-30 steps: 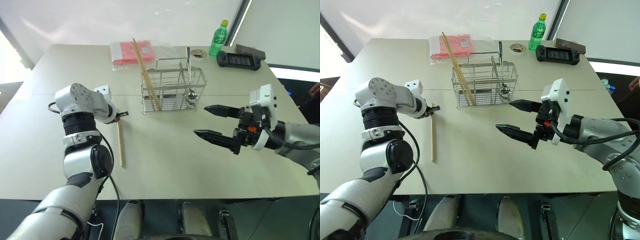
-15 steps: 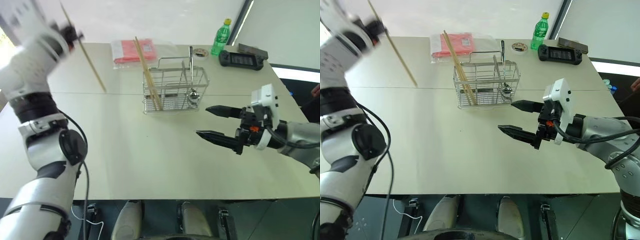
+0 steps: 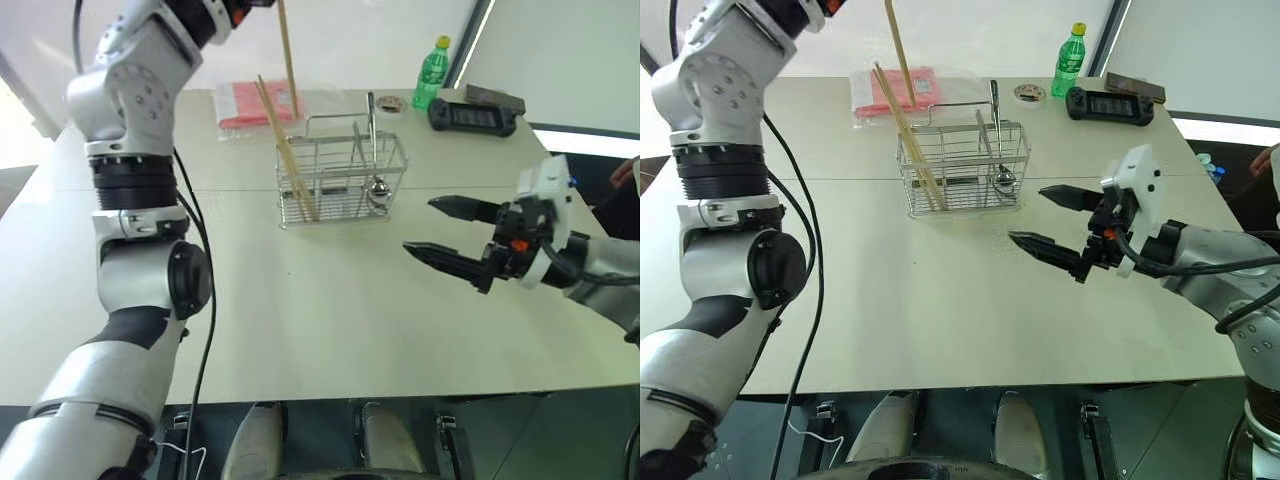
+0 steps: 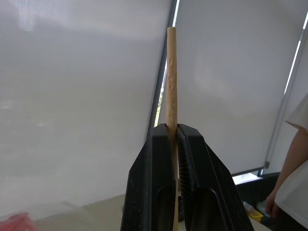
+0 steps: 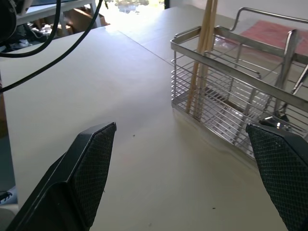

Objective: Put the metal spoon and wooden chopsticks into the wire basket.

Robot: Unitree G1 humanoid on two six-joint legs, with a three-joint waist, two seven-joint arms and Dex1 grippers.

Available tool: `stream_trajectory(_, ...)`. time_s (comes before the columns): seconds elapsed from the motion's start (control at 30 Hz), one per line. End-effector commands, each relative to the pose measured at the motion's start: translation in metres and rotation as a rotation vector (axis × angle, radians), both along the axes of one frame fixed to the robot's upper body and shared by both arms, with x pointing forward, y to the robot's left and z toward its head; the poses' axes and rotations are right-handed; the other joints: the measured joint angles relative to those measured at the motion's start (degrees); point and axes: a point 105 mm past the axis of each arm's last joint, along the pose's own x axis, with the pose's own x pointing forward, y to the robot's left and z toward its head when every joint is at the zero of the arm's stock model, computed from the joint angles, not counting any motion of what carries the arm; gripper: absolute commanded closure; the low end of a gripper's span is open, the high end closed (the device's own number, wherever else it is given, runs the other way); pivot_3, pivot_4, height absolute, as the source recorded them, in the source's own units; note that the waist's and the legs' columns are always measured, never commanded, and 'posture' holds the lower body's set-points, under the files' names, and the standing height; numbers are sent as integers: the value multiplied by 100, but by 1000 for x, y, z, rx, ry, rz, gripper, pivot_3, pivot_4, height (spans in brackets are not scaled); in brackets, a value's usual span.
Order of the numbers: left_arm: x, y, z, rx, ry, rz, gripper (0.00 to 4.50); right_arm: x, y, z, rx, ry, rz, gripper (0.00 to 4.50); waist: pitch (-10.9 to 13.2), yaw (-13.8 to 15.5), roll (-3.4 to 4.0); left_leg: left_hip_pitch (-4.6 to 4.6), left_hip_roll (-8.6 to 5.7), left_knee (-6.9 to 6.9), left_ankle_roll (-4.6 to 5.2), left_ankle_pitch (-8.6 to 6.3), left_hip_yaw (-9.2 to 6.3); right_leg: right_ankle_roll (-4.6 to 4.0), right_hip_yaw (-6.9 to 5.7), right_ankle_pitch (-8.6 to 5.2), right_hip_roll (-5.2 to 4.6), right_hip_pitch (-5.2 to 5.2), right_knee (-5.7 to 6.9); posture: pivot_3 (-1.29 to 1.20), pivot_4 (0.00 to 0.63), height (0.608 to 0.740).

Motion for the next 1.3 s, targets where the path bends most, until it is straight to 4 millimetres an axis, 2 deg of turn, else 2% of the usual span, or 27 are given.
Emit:
stream_trajectory(0.03,-5,-1,5,23,-51,5,4481,-3,-3,12,17,-65,-20,0,0,-16,0,0,0,0,0,0,0,0,0,0,0,1,0,0,150,721)
stream_trajectory(0.27,0,-9,-26,49,23,-36,4481,0,-5,13,31,-72,-48,0,-1,-21,2,6,0,6,0,0,0,0,1,1,0,10,1,0,150,721)
stream_trajectory(0.37,1,-8,-33,41,40,-36,3384,2,-5,15,37,-76,-55,0,0,-20,1,4,0,6,0,0,0,0,1,1,0,9,2,0,150,721)
stream_trajectory(0.57,-7,-5,-35,33,14,-31,381,6,-6,18,51,-78,-64,0,-1,-20,1,2,0,6,0,0,-1,1,1,1,1,7,1,0,150,721)
stream_trajectory(0.6,-8,-3,-34,34,3,-18,36,6,-6,18,51,-78,-62,0,-1,-20,1,4,0,6,0,0,-1,1,1,1,1,8,1,0,150,721)
stream_trajectory(0.7,-9,6,-30,55,-19,24,36,8,-5,19,52,-77,-56,0,-1,-19,1,4,0,8,0,0,-1,0,1,1,1,9,2,0,150,721)
stream_trajectory(0.83,-23,27,-30,275,-68,14,36,10,-7,20,37,-78,-54,0,0,-62,5,4,2,3,0,0,0,0,2,1,3,1,5,0,150,721)
stream_trajectory(0.97,-53,65,-54,629,-51,-69,36,16,-17,18,8,-80,-79,0,4,-111,22,7,6,-12,1,0,4,-2,7,0,6,-11,10,0,150,721)
stream_trajectory(1.1,-80,100,-83,867,36,-113,36,26,-25,17,3,-81,-110,0,7,-41,25,8,9,-10,0,0,5,-9,6,-3,6,-6,7,0,150,721)
stream_trajectory(1.17,-94,110,-103,982,82,-149,36,30,-27,14,-1,-74,-116,0,7,-20,26,5,9,-8,0,0,6,-27,6,-11,4,1,-5,0,150,721)
stream_trajectory(1.3,-100,116,-119,1017,117,-145,36,31,-27,11,-6,-67,-105,0,7,31,26,-5,10,-4,-2,0,6,-34,3,-12,-2,-1,-12,0,150,721)
